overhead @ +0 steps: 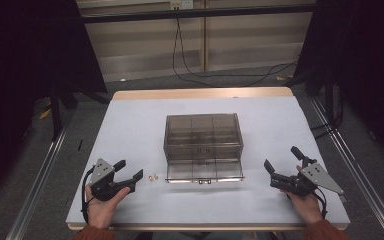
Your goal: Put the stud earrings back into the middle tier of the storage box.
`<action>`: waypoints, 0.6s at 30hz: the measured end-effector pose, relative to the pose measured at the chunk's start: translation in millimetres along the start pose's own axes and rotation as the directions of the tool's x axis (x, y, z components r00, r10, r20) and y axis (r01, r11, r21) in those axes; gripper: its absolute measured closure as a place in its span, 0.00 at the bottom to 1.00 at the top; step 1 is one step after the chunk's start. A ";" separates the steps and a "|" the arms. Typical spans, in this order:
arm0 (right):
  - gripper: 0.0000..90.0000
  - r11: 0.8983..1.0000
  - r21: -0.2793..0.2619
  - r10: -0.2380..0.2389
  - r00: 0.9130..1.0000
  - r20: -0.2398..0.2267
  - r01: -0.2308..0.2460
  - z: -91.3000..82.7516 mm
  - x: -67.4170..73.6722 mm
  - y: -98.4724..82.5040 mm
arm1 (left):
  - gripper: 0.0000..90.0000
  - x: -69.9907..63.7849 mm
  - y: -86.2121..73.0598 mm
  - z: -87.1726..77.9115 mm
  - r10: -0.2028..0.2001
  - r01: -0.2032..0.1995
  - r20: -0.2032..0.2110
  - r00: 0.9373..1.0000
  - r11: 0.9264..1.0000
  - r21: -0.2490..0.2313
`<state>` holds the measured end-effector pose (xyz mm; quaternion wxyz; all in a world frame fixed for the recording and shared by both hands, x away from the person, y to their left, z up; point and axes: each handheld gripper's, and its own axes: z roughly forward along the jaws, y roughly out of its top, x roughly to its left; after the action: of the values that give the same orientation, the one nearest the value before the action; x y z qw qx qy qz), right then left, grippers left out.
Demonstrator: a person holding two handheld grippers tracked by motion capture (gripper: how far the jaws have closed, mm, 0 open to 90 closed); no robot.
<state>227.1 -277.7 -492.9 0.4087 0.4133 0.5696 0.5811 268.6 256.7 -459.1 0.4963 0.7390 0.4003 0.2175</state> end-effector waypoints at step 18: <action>0.00 1.000 0.000 -0.006 1.000 0.000 0.006 0.1 0.0 0.0 | 0.40 -21.7 14.1 5.4 0.174 -0.192 0.132 0.976 0.971 0.141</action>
<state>227.2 -277.6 -492.8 0.4105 0.4115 0.5708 0.5800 265.1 233.5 -446.9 0.4387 0.8204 0.3157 0.1868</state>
